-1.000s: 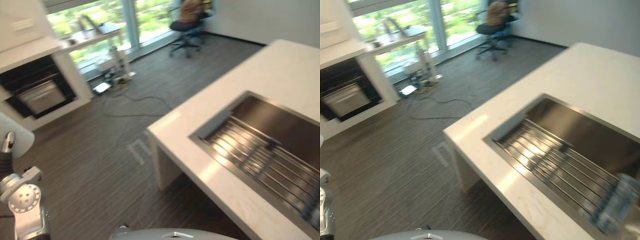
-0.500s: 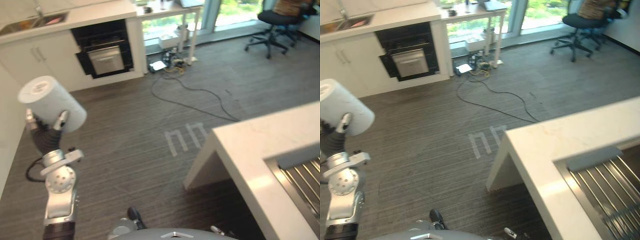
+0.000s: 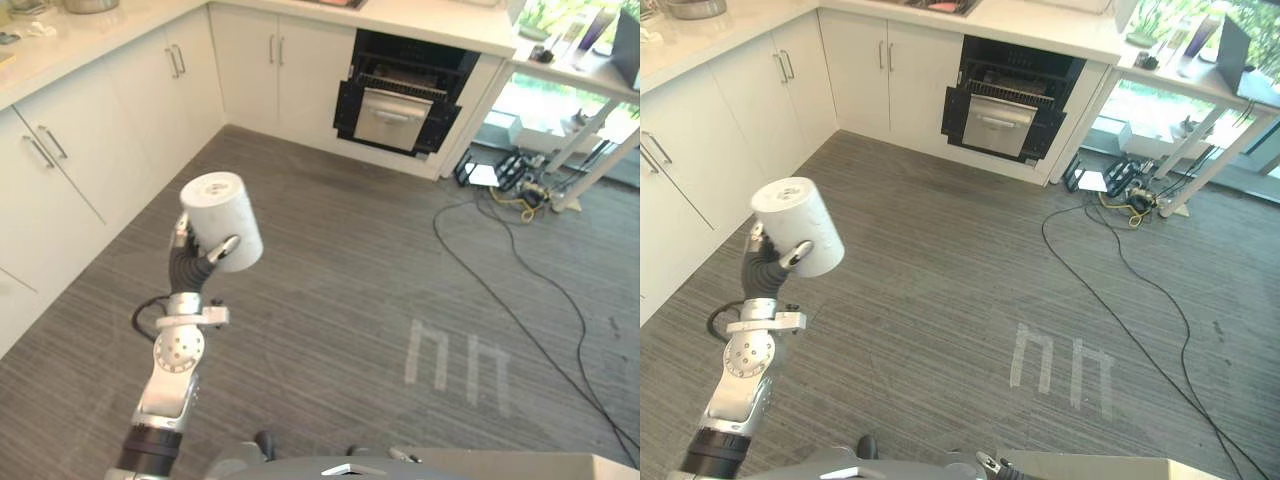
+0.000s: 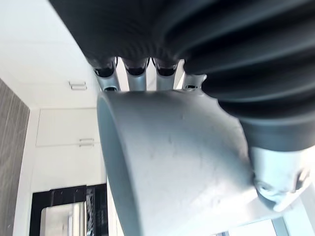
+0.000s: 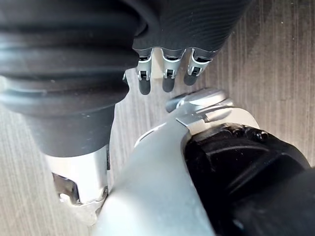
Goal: Walk over to the sink, pick up the cup, carry it to the dishwasher, place the cup inside the dishwasher, then close the dishwasher door
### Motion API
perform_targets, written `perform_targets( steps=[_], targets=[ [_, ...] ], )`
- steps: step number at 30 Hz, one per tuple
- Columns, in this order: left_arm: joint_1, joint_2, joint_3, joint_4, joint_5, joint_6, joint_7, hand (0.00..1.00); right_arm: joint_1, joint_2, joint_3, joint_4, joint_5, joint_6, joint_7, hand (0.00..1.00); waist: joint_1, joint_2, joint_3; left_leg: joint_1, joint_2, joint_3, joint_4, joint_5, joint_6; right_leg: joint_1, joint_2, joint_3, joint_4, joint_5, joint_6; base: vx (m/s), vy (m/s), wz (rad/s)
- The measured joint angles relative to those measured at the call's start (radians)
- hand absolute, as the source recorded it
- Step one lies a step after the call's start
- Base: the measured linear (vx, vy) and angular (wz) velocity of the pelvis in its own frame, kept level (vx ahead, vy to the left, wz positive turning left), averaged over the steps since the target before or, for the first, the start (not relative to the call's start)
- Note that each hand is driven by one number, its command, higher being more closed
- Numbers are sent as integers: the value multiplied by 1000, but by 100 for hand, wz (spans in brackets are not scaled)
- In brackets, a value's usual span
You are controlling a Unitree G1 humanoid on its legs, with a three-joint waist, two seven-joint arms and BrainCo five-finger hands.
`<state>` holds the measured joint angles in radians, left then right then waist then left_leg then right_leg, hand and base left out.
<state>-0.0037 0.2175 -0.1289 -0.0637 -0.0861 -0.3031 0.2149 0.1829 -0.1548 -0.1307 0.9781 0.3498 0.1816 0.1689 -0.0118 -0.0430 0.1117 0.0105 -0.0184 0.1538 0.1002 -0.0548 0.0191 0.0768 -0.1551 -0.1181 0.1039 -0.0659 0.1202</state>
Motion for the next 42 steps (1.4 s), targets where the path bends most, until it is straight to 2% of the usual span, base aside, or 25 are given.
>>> perform_targets(
  steps=[2,7,8,14,16,18,23,25,27,28,29,30,31,32,33,34,35,36,37,38,39,40,41,42],
  targets=[
    [4,2,-4,0,-2,13,-33,100,-9,-1,9,4,19,15,-2,0,5,8,-8,60,24,18,-55,22,-33,27,18,-1,-5,10,-19,64,-83,-23],
    [9,18,2,0,-33,13,-91,100,-28,-5,8,20,58,17,2,0,-7,29,-21,93,42,53,-144,57,-37,17,43,0,-32,10,-26,-6,-68,-17],
    [7,19,10,54,-39,11,-91,100,15,0,50,-10,194,40,41,0,-55,13,-38,96,65,118,-187,109,-44,45,66,-30,-161,83,-44,-24,-23,-7],
    [8,17,11,59,-46,11,-91,100,16,2,50,-9,194,39,41,0,-53,12,-38,94,66,119,-187,109,-44,47,67,-32,-166,84,-44,0,0,0],
    [9,10,19,87,-100,27,-88,100,15,3,50,1,194,37,42,0,-49,13,-36,97,68,120,-186,109,-45,63,67,-39,-192,95,-45,0,0,0],
    [23,-15,56,106,-160,64,-85,100,7,3,49,19,194,28,47,0,-47,12,-35,100,73,121,-184,111,-47,70,64,-81,-192,98,-44,2,-11,-2],
    [79,-75,162,125,-362,189,-15,100,-4,5,26,48,191,34,17,0,-6,23,-24,142,107,148,-180,95,-81,121,44,-316,-192,100,-48,-22,-48,-15],
    [80,-99,175,125,-421,233,7,100,-11,10,-3,62,182,27,-11,0,-4,26,-25,146,113,150,-180,92,-83,132,44,-340,-180,81,-43,6,-44,20],
    [80,-133,169,126,-439,259,12,100,-18,10,-43,69,173,8,-37,0,2,39,-26,147,111,170,-180,85,-78,90,12,-353,-67,17,-36,30,43,35],
    [76,-149,169,127,-441,269,5,100,-20,10,-71,69,171,-6,-49,0,-4,42,-24,147,96,177,-180,80,-74,56,-35,-371,46,-43,-21,70,79,61],
    [74,-156,168,127,-441,274,-11,100,-14,20,-91,69,172,-26,-48,0,-5,33,-25,151,70,174,-180,72,-66,35,-91,-389,148,-89,-4,109,91,69],
    [74,-159,168,127,-441,274,-17,100,-10,25,-102,68,174,-38,-47,0,-4,29,-28,154,59,171,-182,66,-63,28,-119,-394,200,-105,5,126,49,67],
    [68,-162,167,136,-439,274,-39,100,-8,27,-119,66,195,-69,-51,0,-1,24,-22,168,33,151,-186,56,-55,-5,-176,-391,342,-128,4,143,67,63],
    [68,-161,164,157,-435,274,-56,100,1,24,-128,54,232,-97,-46,0,-1,24,-21,183,20,138,-185,49,-48,-64,-237,-373,515,-100,-38,125,59,56],
    [70,-159,165,161,-431,274,-57,100,0,22,-127,48,247,-109,-45,0,2,24,-20,193,15,134,-186,43,-42,-98,-260,-350,596,-74,-70,129,104,41],
    [73,-157,166,161,-430,274,-54,100,3,22,-123,22,253,-131,-45,0,4,19,-18,215,5,121,-186,31,-30,-160,-298,-287,726,12,-83,123,83,23],
    [75,-158,166,161,-430,274,-52,100,4,23,-118,11,253,-142,-44,0,2,18,-17,225,5,113,-186,26,-25,-191,-306,-253,784,75,-78,178,89,28],
    [78,-158,166,159,-430,274,-47,100,3,23,-111,-6,253,-161,-40,0,-3,36,-9,243,14,90,-179,14,-16,-256,-297,-195,865,97,-67,210,67,17],
    [78,-157,175,160,-429,273,-43,100,-2,32,-105,-25,252,-167,-38,0,-5,38,-8,251,30,89,-163,-2,-15,-291,-263,-173,879,13,-73,217,48,8],
    [75,-146,180,160,-422,272,-43,100,-10,41,-93,-33,251,-165,-25,0,-9,38,0,246,52,85,-125,-26,-13,-316,-212,-159,843,-49,-71,261,-11,2],
    [67,-134,178,160,-388,271,-45,100,-9,56,-70,-61,252,-158,-11,0,-17,38,12,236,88,76,-75,-64,-22,-338,-112,-145,663,-81,-56,211,-51,7],
    [63,-125,176,160,-369,271,-46,100,-10,57,-67,-68,252,-157,-7,0,-22,37,16,235,97,71,-65,-75,-27,-343,-75,-134,543,-67,-48,277,-97,18],
    [54,-115,166,160,-332,271,-47,100,-10,60,-64,-70,252,-154,-6,0,-28,31,20,242,101,65,-65,-89,-39,-345,-24,-109,293,13,-14,218,-97,19],
    [52,-114,162,158,-307,271,-47,100,-10,62,-63,-69,252,-150,-7,0,-30,26,24,251,98,63,-66,-98,-46,-336,-13,-106,170,64,8,318,-150,25]
  ],
)
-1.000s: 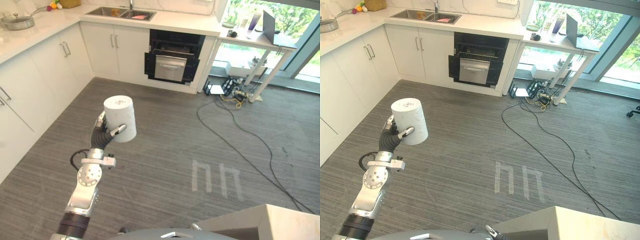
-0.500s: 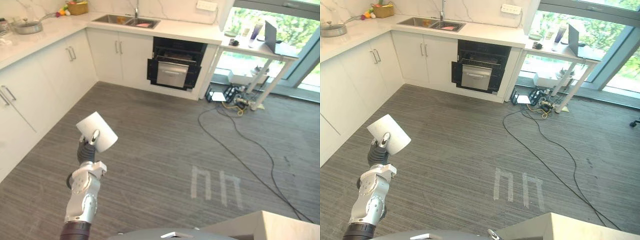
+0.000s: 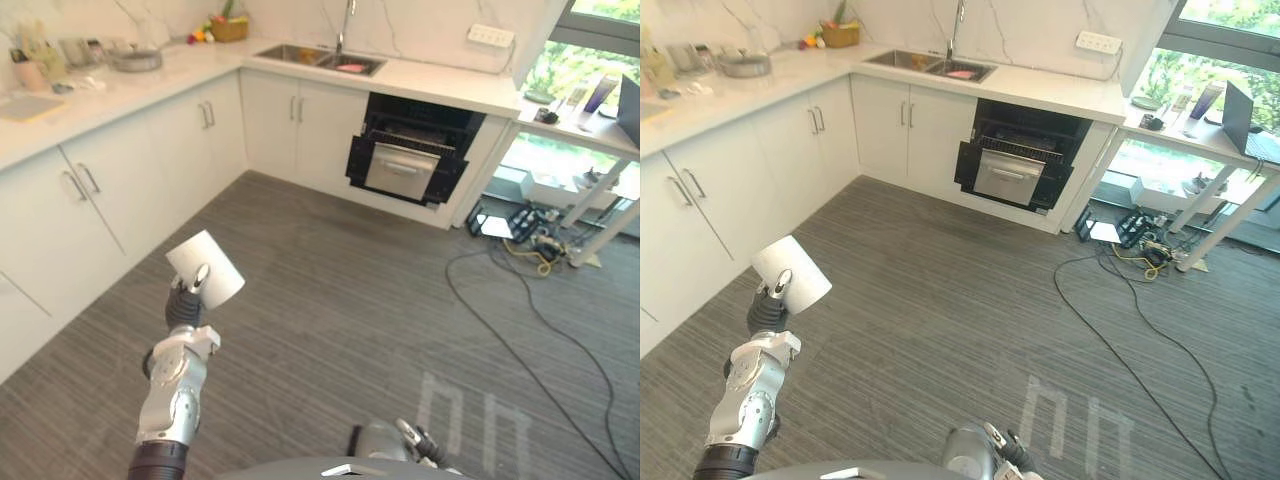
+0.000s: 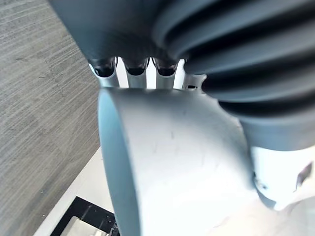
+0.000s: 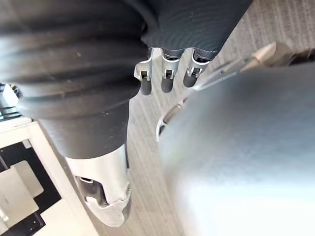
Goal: Walk over to the sink, pick up the cup, carry it to the dishwasher, place the cup inside the dishwasher, then close the dishwasher door
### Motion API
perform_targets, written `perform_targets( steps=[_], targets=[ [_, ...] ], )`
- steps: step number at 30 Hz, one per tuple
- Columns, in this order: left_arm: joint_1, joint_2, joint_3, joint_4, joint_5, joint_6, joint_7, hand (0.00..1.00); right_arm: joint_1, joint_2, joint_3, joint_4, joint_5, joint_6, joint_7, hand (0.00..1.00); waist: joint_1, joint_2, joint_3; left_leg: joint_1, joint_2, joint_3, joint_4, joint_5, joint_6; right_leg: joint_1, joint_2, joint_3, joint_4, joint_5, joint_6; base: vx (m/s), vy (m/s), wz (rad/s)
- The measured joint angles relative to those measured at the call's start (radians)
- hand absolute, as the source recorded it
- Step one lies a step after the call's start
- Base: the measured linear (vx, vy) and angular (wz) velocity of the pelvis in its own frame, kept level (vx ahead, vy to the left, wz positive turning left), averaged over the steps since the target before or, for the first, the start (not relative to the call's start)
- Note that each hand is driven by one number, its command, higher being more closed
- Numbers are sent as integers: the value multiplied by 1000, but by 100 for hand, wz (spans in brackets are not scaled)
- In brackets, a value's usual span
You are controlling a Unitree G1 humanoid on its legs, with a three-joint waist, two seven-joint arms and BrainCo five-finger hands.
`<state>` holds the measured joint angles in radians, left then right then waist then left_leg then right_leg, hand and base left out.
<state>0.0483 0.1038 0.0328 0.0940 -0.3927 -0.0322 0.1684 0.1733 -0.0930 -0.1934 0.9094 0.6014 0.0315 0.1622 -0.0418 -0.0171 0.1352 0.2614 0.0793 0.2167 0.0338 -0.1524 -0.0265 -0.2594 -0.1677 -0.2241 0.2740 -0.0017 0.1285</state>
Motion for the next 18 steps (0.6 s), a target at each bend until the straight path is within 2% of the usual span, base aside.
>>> perform_targets(
  steps=[1,2,3,4,5,6,7,8,9,11,12,13,14,15,16,17,18],
  targets=[
    [-1,5,2,-11,50,-2,3,100,0,5,8,0,0,12,-1,0,-2,-25,15,24,-24,-6,3,-22,-5,9,-6,-7,-131,36,24,378,-191,35],
    [5,17,4,-31,89,-2,10,100,6,7,25,10,0,23,-4,0,-8,-62,29,64,-60,-30,15,-56,-22,25,-30,-10,-142,-5,40,405,-209,40],
    [4,14,6,-36,111,-6,15,100,7,3,25,14,-1,29,-12,0,-12,-69,36,86,-65,-45,24,-76,-33,39,-36,8,-132,62,4,461,-196,55],
    [7,2,-2,-42,149,-6,19,100,22,-10,20,14,-1,31,-23,0,-21,-21,45,106,-27,-62,28,-101,-48,42,-17,-10,-70,76,5,488,-173,55],
    [5,-3,-9,-70,182,-15,19,100,28,-24,-6,13,1,24,-21,0,-22,27,34,110,13,-74,30,-124,-55,31,16,-3,-23,65,-13,487,-160,57],
    [2,-2,-10,-86,200,-22,19,100,31,-24,-13,14,1,21,-23,0,-22,41,29,112,28,-83,30,-137,-50,21,31,3,10,57,-27,550,-263,48],
    [-8,-3,-18,-101,230,-44,22,100,36,-24,-21,14,1,19,-25,0,-20,55,22,131,53,-91,22,-155,-30,9,57,13,75,32,-66,520,-301,37],
    [-9,-5,-37,-113,249,-50,27,100,43,-24,-26,11,2,19,-34,0,-15,68,12,157,78,-93,25,-168,5,8,76,4,131,1,-111,514,-309,25],
    [-9,-5,-44,-117,252,-51,31,100,43,-25,-26,12,0,20,-39,0,-11,73,5,160,84,-85,48,-151,1,9,77,-2,154,-17,-127,382,-239,9],
    [7,-9,-97,-119,271,-50,44,100,52,-4,-58,14,0,22,-40,0,-11,34,-14,11,103,-55,371,-68,-6,60,56,-19,132,-54,-133,331,-221,20],
    [3,-11,-110,-120,277,-50,44,100,56,2,-67,14,-2,20,-39,0,-13,38,-11,-36,128,-51,478,-34,-35,96,64,-34,97,-55,-133,375,-163,41],
    [-1,-18,-121,-129,279,-48,36,100,61,3,-87,14,-19,11,-31,0,-18,58,-7,-129,196,-46,672,75,-104,168,87,-63,31,-54,-133,415,-96,24],
    [0,-28,-109,-134,276,-47,33,100,71,-7,-91,16,-34,-3,-29,0,-15,74,-7,-190,272,-10,819,224,-88,235,121,-64,-26,-61,-145,426,-63,15],
    [0,-29,-104,-134,276,-45,29,100,78,-13,-90,17,-40,-14,-28,0,-13,77,-7,-224,310,6,897,278,-69,267,136,-66,-56,-62,-150,425,-48,-2],
    [-1,-29,-93,-134,265,-39,21,100,75,-23,-86,23,-38,-37,-23,0,-13,93,-8,-288,354,43,1015,211,-35,316,147,-67,-87,-69,-154,340,-29,-4],
    [-1,-27,-89,-133,257,-34,19,100,69,-30,-85,23,-37,-51,-18,0,-12,94,-6,-312,360,74,1044,167,-7,337,143,-61,-100,-74,-153,393,-21,-15],
    [-1,-28,-72,-130,245,-27,17,100,49,-39,-84,22,-37,-77,-9,0,-9,90,-5,-351,357,138,1033,86,17,377,130,-45,-132,-78,-148,375,4,-27]
  ],
)
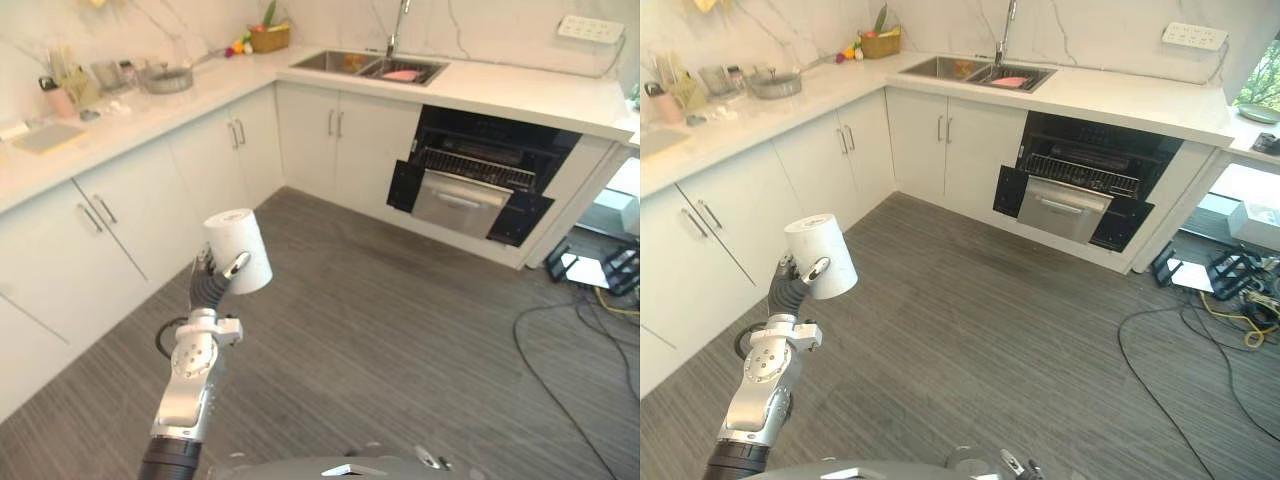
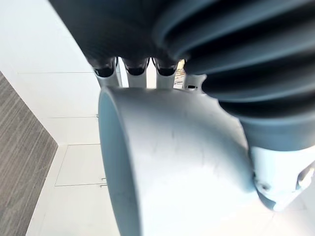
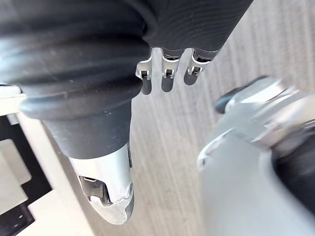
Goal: Walk over to the sink, pick up the cup, carry it to the dishwasher, place the cup inside the dishwasher, then close the dishwasher door
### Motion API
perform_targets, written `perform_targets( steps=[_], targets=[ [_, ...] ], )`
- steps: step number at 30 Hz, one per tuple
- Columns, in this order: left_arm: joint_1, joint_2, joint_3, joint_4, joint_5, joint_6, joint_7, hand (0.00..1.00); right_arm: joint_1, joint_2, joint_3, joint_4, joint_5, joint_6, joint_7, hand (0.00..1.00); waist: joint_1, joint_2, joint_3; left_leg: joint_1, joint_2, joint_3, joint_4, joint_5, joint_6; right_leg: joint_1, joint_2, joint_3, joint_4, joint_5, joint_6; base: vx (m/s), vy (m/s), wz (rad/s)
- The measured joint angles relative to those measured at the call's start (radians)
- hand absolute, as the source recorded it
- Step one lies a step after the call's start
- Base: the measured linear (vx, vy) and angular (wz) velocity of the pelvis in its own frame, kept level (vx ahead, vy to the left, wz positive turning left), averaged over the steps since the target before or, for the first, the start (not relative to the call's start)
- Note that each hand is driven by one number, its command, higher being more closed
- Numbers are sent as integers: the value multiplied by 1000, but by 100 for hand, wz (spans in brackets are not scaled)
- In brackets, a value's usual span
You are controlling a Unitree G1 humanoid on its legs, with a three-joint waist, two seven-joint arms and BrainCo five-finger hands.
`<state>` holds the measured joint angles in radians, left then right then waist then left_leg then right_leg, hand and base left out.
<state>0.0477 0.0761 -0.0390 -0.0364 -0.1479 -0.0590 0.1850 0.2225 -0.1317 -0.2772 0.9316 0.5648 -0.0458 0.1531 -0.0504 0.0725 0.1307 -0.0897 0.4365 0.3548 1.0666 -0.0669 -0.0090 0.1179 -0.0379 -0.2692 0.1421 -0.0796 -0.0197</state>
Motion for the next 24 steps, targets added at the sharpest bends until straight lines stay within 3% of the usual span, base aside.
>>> perform_targets(
  steps=[2,3,4,6,7,8,9,10,11,12,14,15,17,18,19,20,21,22,23,24],
  targets=[
    [6,-1,5,-4,-5,0,-5,100,-44,0,16,-11,2,-40,4,0,17,-14,4,-41,-50,53,-184,-75,-19,42,-29,27,-30,-8,12,402,55,-42],
    [31,-8,-2,-34,-5,0,-3,100,-94,-8,84,-21,18,-76,7,0,34,-25,9,-63,-133,44,-448,-81,-54,54,-61,54,-30,-24,32,335,117,-51],
    [47,-16,-3,-53,-5,0,-2,100,-113,-9,112,-32,19,-88,3,0,39,-26,9,-72,-164,25,-564,-65,-78,56,-70,63,-28,-33,37,394,193,-57],
    [106,-31,-2,-133,-5,-4,5,100,-152,-6,188,-108,24,-134,-31,0,51,-11,11,-96,-227,-24,-922,50,-164,81,-76,108,-28,-63,76,346,249,-58],
    [110,-31,0,-144,-6,-6,5,100,-155,-3,197,-123,26,-144,-38,0,53,-2,14,-104,-228,-31,-951,51,-169,92,-69,119,-27,-76,93,376,312,-67],
    [112,-28,2,-144,-8,-18,4,100,-164,1,198,-149,31,-158,-53,0,64,18,24,-102,-220,-48,-938,82,-137,134,-54,137,-16,-118,121,312,269,-50],
    [112,-19,9,-139,-12,-21,4,100,-167,10,201,-150,38,-158,-62,0,68,11,26,-91,-222,-53,-896,118,-129,160,-68,155,-8,-143,120,480,377,-60],
    [118,-13,31,-138,-29,-28,3,100,-166,15,228,-170,40,-161,-73,0,72,-26,33,-86,-232,-52,-810,110,-113,184,-98,167,17,-166,119,461,296,-59],
    [120,-12,69,-138,-49,-38,5,100,-173,15,247,-181,41,-167,-70,0,78,-50,38,-89,-242,-57,-728,69,-52,167,-108,175,100,-191,134,380,227,-61],
    [122,-12,85,-138,-57,-40,5,100,-176,13,252,-184,44,-167,-70,0,82,-59,37,-90,-251,-67,-690,42,-37,156,-122,174,138,-199,134,261,149,-60],
    [124,-10,109,-138,-87,-40,-7,100,-161,10,263,-214,57,-163,-70,0,86,-103,7,-77,-320,-80,-624,-45,-9,133,-184,205,239,-197,133,381,307,-41],
    [119,-13,109,-138,-87,-41,-16,100,-161,14,261,-219,58,-159,-70,0,84,-122,-4,-65,-337,-69,-630,-53,0,111,-207,203,285,-192,144,425,330,-23],
    [98,-17,105,-138,-85,-43,-41,100,-158,28,257,-257,59,-141,-72,0,82,-150,9,6,-399,-35,-671,-81,25,-14,-311,210,571,-110,296,282,186,-21],
    [100,-17,100,-138,-83,-43,-44,100,-157,44,256,-257,58,-133,-73,0,81,-161,12,51,-430,-24,-698,-93,30,-65,-357,218,680,-21,298,291,174,-28],
    [106,-17,85,-138,-83,-43,-40,100,-150,56,261,-256,55,-122,-77,0,74,-155,16,133,-462,-22,-758,-98,38,-96,-396,217,765,129,278,354,209,-25],
    [104,-19,68,-140,-83,-46,-34,100,-142,71,265,-257,55,-118,-77,0,62,-126,19,200,-465,-30,-809,-99,52,-136,-408,206,851,170,246,294,168,-22],
    [101,-19,62,-139,-82,-53,-29,100,-142,81,264,-262,55,-114,-76,0,59,-117,21,221,-462,-34,-826,-101,57,-180,-407,193,907,83,206,261,135,-24],
    [97,-18,64,-133,-82,-64,-11,100,-129,93,266,-301,55,-102,-72,0,50,-99,23,252,-455,-55,-858,-104,62,-266,-388,140,941,-45,138,243,97,-26],
    [81,-16,59,-118,-79,-68,0,100,-104,99,267,-354,54,-97,-67,0,43,-76,20,272,-435,-55,-884,-110,58,-337,-355,58,840,-105,109,252,77,-19],
    [71,-14,57,-108,-71,-70,5,100,-90,101,268,-380,47,-96,-65,0,38,-75,22,281,-422,-52,-897,-114,52,-359,-332,11,739,-106,105,290,40,-3]
  ],
)
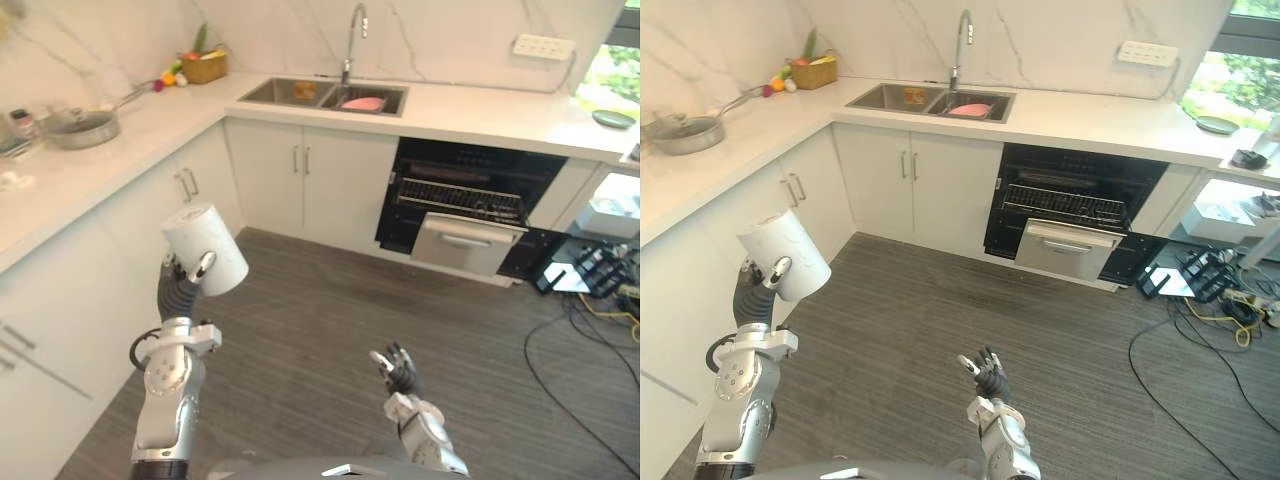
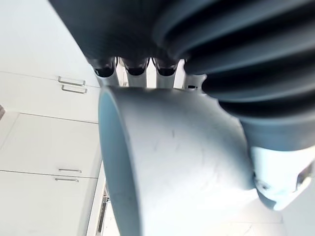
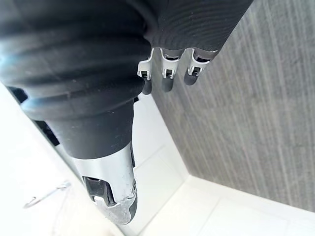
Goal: Walk over to the sink, pick up the cup, carry it to the dishwasher, place the cup inside the dishwasher, then close the dishwasher door
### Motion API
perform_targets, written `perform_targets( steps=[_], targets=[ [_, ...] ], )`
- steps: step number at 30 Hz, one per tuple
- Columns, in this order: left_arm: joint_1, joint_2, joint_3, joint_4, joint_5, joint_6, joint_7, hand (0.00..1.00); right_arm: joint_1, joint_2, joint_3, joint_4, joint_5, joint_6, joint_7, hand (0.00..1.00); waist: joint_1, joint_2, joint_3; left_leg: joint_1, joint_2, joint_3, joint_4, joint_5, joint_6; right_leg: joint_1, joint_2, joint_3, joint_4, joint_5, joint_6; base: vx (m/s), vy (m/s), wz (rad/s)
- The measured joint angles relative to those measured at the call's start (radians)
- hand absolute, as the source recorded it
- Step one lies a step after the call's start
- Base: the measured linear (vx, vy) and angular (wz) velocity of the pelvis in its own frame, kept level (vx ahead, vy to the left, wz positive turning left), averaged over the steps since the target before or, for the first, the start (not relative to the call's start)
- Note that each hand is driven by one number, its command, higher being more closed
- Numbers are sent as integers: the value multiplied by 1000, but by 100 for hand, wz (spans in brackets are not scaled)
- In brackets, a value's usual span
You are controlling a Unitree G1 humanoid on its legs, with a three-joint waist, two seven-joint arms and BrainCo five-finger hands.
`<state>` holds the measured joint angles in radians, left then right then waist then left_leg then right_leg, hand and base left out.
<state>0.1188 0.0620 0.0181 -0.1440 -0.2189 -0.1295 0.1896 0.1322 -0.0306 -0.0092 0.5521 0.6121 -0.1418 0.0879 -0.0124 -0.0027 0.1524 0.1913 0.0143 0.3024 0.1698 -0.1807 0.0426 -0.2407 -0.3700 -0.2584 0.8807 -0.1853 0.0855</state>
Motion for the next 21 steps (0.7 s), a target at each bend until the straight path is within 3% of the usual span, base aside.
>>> perform_targets(
  steps=[1,2,3,4,5,6,7,8,9,10,11,12,13,14,16,18,20,21],
  targets=[
    [-8,9,-1,14,11,0,4,100,23,8,5,-40,-27,8,7,0,-4,14,4,20,16,5,-20,-6,-16,-15,56,-70,-272,46,2,325,-11,4],
    [-6,16,-3,18,19,0,5,100,34,12,9,-53,-35,16,13,0,-8,3,3,28,22,13,-29,-9,-28,-8,85,-94,-415,98,20,349,-30,9],
    [2,31,-16,22,29,0,9,100,63,21,27,-74,-52,20,17,0,-10,-33,4,64,13,16,-36,-24,-56,0,119,-121,-612,208,29,542,-99,14],
    [21,47,-32,28,29,0,20,100,88,19,46,-72,-63,21,18,0,-10,-66,2,109,2,3,-31,-62,-78,5,132,-132,-636,270,3,525,-113,19],
    [33,51,-40,30,30,0,25,100,102,21,51,-72,-66,24,18,0,-11,-83,-7,129,-7,-6,-26,-85,-89,15,133,-128,-632,280,-12,676,-159,26],
    [46,34,-53,56,36,-1,32,100,110,4,53,-65,-67,32,17,0,-13,-67,-14,159,2,-23,1,-141,-108,20,161,-88,-589,323,-147,546,-108,6],
    [65,1,-68,82,36,1,47,100,102,-43,54,-67,-67,39,15,0,-5,7,-44,162,64,-5,24,-173,-124,9,217,-91,-553,264,-140,540,-89,-7],
    [65,-8,-69,89,35,1,51,100,88,-59,55,-65,-67,39,12,0,-1,38,-45,154,86,3,56,-180,-129,6,236,-94,-544,241,-140,478,-91,-28],
    [57,-8,-69,100,33,3,68,100,45,-72,44,-62,-66,42,7,0,-5,70,-43,53,145,24,276,-170,-107,14,258,-111,-555,217,-149,431,-127,-14],
    [51,-9,-69,101,33,3,69,100,33,-74,38,-62,-66,42,8,0,-7,79,-35,7,179,34,399,-140,-104,37,265,-114,-575,213,-151,491,-149,-1],
    [27,-12,-74,107,36,2,72,100,21,-86,21,-64,-66,42,15,0,-6,97,-12,-89,287,57,670,32,-118,133,300,-131,-633,197,-152,413,-106,10],
    [24,-12,-76,108,36,1,73,100,22,-89,17,-64,-67,43,17,0,-6,101,-11,-107,310,56,722,83,-121,153,307,-133,-647,192,-151,355,-56,13],
    [17,-12,-82,110,36,1,84,100,22,-101,-4,-65,-70,43,28,0,-2,100,-10,-180,383,59,901,123,-158,219,325,-141,-687,175,-148,434,-42,8],
    [10,-11,-81,112,32,2,89,100,20,-116,-23,-66,-70,40,37,0,-4,103,-12,-236,422,81,995,103,-139,272,326,-144,-715,162,-145,422,-27,7],
    [2,-12,-72,115,24,3,88,100,17,-141,-47,-66,-67,39,40,0,-6,103,-12,-283,438,140,946,38,-109,328,318,-140,-749,150,-143,436,0,-3],
    [3,-17,-60,115,25,6,87,100,9,-143,-50,-66,-52,38,40,0,-5,97,-9,-303,398,166,717,-7,-120,363,301,-130,-762,129,-125,363,57,-10],
    [23,-48,-61,100,26,13,86,100,-3,-135,-31,-68,-50,38,39,0,-6,79,-13,-309,287,124,288,27,-157,382,254,-113,-756,95,-86,329,128,-8],
    [36,-56,-61,83,26,15,86,100,-8,-132,-23,-70,-50,39,39,0,-6,73,-12,-311,264,113,192,53,-171,383,239,-107,-751,88,-76,321,181,-15]
  ],
)
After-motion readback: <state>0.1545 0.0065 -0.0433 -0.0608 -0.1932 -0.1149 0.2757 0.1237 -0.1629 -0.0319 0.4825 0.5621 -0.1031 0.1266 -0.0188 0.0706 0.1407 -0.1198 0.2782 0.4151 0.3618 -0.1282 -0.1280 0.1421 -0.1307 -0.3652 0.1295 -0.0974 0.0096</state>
